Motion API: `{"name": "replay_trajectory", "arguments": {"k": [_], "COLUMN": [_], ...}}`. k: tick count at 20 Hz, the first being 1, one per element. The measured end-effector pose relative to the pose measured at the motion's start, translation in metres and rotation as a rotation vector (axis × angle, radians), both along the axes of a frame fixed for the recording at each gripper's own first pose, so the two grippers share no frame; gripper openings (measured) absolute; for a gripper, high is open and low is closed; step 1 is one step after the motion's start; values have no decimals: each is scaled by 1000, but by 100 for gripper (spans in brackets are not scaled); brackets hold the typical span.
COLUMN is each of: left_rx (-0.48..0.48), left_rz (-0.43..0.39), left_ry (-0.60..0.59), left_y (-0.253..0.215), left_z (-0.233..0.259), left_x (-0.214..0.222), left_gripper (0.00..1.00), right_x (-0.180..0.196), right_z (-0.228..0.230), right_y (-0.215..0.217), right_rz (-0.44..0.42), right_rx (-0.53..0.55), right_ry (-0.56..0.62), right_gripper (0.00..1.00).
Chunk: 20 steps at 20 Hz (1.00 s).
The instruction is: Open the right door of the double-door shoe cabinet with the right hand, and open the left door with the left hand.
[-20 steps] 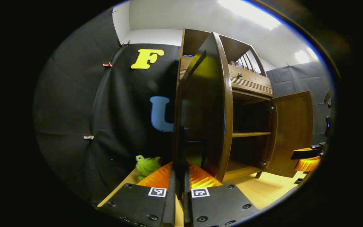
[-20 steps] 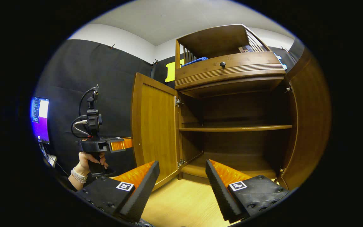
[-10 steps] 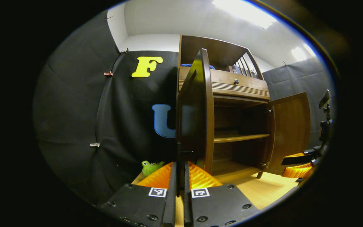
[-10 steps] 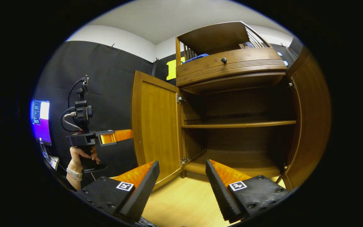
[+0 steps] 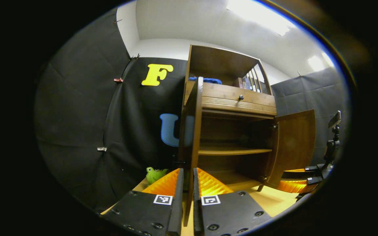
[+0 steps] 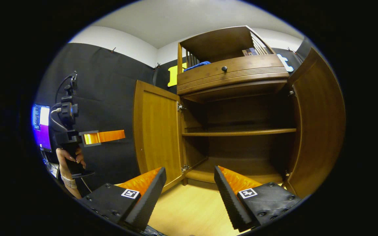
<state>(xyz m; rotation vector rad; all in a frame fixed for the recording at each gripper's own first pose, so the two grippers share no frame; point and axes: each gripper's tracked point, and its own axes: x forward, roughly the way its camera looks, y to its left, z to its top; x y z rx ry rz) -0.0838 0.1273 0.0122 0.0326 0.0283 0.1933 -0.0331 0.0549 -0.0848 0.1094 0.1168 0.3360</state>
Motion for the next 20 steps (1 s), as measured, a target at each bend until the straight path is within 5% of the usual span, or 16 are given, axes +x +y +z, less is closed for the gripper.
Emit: {"name": "replay_trajectory", "arguments": {"k": [1,3,8,13,20], "left_rx": [16,46,58,109,89], "left_rz": [-15,-57,-186,-211,-206], "left_ry": [-3,2,17,49,40], "left_y": [-10,-32,-81,-101,-106], "left_z": [1,0,-12,-27,-30], "left_x": [1,7,33,52,59], "left_gripper": [27,27,74,100,100], "right_x": [-1,-3,-12,-17,-19], "right_z": [4,10,34,40,42], "right_y": [-8,-23,-62,-87,-97], "right_rz": [-26,-85,-225,-289,-289], "right_rx": [-11,-38,-84,-74,-90], "right_ry": [-4,-22,-81,-75,-69], "right_gripper": [94,94,94,93,93]}}
